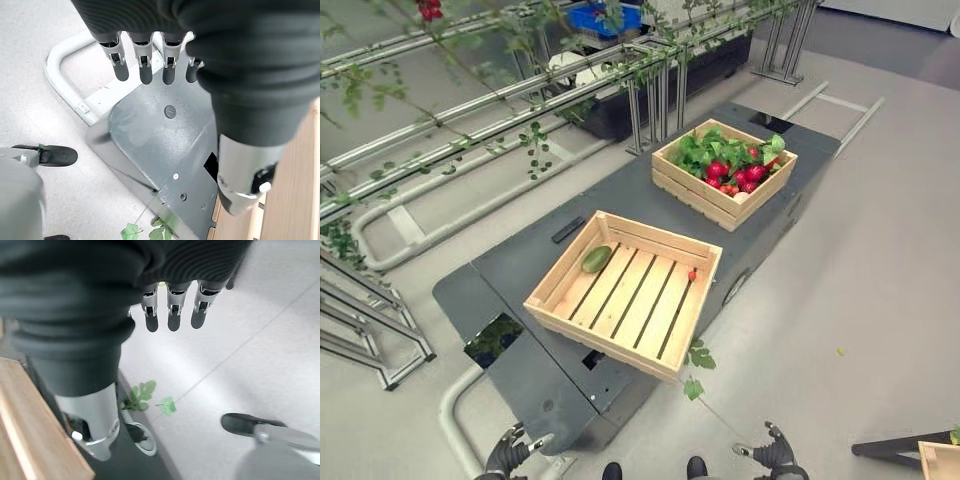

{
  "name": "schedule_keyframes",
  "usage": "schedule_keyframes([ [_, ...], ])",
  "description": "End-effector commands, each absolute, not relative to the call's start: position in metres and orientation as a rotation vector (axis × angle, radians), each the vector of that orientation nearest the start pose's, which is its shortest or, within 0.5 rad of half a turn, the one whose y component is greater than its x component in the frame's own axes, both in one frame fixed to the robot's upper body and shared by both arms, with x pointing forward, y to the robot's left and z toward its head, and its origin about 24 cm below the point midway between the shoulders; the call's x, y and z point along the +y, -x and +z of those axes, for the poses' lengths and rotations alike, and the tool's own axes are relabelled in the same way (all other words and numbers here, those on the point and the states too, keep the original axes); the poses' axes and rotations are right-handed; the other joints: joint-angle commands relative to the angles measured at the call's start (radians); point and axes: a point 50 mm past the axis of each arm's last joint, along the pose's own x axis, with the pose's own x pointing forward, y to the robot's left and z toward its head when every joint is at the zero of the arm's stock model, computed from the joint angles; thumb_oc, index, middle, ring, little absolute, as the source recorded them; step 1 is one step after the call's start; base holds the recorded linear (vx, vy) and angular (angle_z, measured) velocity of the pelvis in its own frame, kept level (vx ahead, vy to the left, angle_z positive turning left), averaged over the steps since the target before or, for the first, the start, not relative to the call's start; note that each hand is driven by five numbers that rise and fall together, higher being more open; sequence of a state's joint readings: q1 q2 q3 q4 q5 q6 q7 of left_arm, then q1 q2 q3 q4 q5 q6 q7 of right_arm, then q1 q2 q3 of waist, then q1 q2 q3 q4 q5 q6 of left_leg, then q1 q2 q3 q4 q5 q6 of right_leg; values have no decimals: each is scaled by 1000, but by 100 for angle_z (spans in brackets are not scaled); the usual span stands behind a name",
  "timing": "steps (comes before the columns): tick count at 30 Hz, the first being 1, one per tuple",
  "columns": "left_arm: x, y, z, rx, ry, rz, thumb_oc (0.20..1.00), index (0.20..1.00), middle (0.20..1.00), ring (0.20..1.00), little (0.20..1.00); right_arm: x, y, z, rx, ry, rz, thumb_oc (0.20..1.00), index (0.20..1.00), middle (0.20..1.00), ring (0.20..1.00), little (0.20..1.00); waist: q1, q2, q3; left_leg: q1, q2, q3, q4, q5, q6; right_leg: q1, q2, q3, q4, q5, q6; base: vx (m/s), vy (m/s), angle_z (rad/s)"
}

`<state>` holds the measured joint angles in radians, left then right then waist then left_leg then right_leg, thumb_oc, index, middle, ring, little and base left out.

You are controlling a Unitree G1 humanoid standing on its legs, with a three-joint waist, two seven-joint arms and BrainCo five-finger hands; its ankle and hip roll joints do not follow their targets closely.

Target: Pick up the fruits from the basket on one side to the basket on the other side

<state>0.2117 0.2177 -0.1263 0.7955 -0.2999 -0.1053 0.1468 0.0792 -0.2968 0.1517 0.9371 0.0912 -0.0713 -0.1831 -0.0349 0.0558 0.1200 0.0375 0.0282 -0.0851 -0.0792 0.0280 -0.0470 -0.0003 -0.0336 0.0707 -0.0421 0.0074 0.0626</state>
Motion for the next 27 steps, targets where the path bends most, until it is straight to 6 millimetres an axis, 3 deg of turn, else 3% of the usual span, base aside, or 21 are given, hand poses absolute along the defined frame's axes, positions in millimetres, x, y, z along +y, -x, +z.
schedule_keyframes([
  [1,218,-105,-138,868,45,326,1000,1000,1000,1000,1000,-264,-132,-124,878,371,-247,1000,1000,1000,1000,1000,19,-4,-28,-54,-92,8,24,-47,31,-43,42,15,-26,-32,28,-17,-170,-1],
  [11,197,-94,-156,990,156,365,1000,1000,1000,1000,1000,-285,-119,-125,933,419,-320,1000,1000,1000,1000,1000,3,16,14,-130,-85,-21,98,-17,-11,-24,51,-36,-45,-47,9,-86,-140,27],
  [12,192,-96,-157,996,178,360,1000,1000,1000,1000,1000,-289,-114,-126,958,420,-344,1000,1000,1000,1000,1000,-10,11,14,-141,-91,29,122,-29,-11,-36,37,-60,-45,-39,9,-95,-84,42],
  [16,189,-95,-159,1017,207,374,1000,1000,1000,1000,1000,-294,-106,-130,1013,422,-373,1000,1000,1000,1000,1000,-15,3,3,-106,-112,22,169,-102,1,-51,25,-77,-45,-27,13,-94,-76,42],
  [17,187,-85,-164,1067,211,380,1000,1000,1000,1000,1000,-292,-98,-135,1059,413,-375,1000,1000,1000,1000,1000,-25,8,-19,-60,-109,36,142,-125,10,-55,34,-88,-45,-29,16,0,0,0],
  [19,186,-81,-167,1100,209,381,1000,1000,1000,1000,1000,-291,-91,-139,1099,402,-391,1000,1000,1000,1000,1000,-31,17,-28,-52,-85,57,105,-103,5,-48,41,-104,-45,-33,14,33,-20,2],
  [27,191,-55,-174,1222,216,391,1000,1000,1000,1000,1000,-280,-62,-152,1237,349,-380,1000,1000,1000,1000,1000,-22,13,-67,38,-63,48,10,-94,1,13,53,-115,-45,-55,10,65,1,20],
])
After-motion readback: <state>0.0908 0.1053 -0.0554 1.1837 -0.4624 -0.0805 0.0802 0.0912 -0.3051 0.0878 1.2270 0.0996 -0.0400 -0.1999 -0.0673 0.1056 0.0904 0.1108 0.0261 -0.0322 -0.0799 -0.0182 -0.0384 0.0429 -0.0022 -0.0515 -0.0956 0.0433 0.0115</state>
